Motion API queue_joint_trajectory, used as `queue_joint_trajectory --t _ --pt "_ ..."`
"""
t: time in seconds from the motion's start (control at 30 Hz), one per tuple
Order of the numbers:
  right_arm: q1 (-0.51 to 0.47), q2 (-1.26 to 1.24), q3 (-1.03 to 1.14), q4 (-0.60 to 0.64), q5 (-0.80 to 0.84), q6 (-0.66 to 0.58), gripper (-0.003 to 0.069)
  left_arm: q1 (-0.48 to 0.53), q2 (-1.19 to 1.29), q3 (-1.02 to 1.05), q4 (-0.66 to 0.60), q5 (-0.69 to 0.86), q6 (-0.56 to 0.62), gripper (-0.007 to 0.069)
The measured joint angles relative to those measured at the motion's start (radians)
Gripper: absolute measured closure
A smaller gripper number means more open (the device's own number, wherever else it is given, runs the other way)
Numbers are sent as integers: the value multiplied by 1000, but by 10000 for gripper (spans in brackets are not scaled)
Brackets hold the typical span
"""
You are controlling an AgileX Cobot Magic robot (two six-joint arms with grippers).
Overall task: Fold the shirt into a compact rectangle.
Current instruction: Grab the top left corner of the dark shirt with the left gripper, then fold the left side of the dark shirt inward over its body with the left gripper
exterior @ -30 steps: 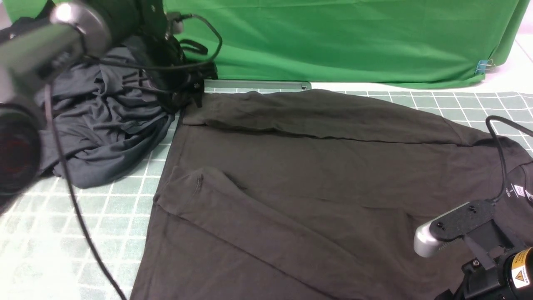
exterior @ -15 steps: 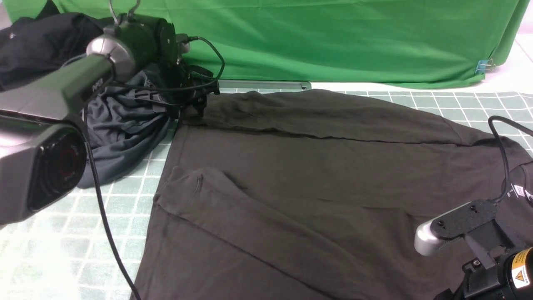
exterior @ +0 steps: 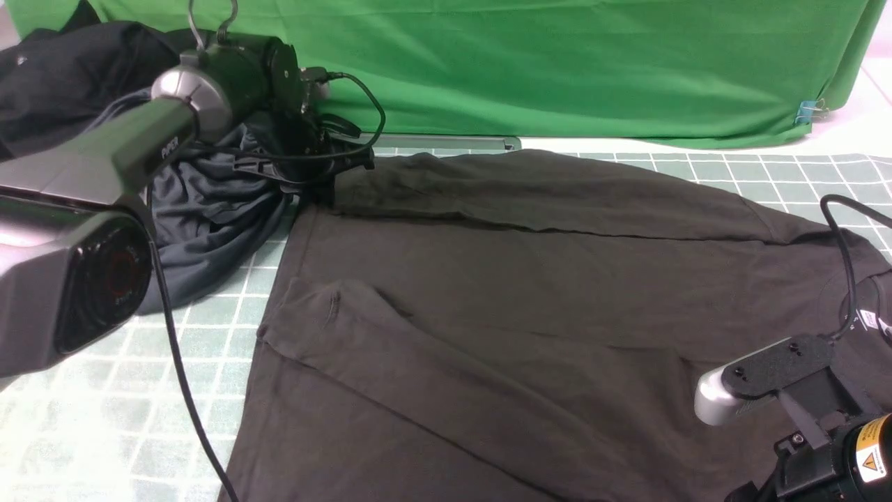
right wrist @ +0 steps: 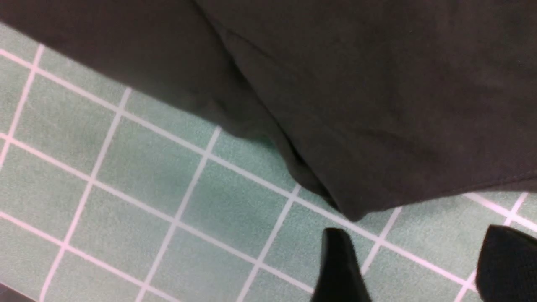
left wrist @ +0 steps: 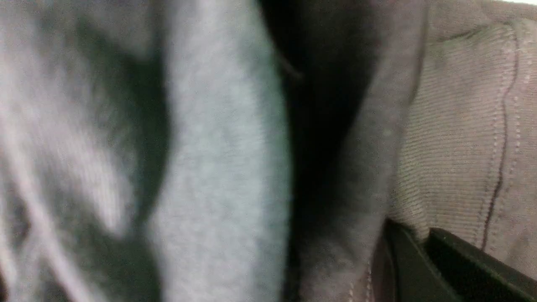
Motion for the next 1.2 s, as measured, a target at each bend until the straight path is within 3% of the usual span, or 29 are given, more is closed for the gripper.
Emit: queue_joint_trajectory --t 0.37,0.63,1.2 --pt "0 0 0 0 0 12 241 -31 -98 -85 -62 244 52 602" --pt "0 0 0 0 -7 26 241 -32 -183 -39 -162 278 82 602" --pt "0 0 0 -33 -12 27 241 -51 -577 565 -105 279 29 602"
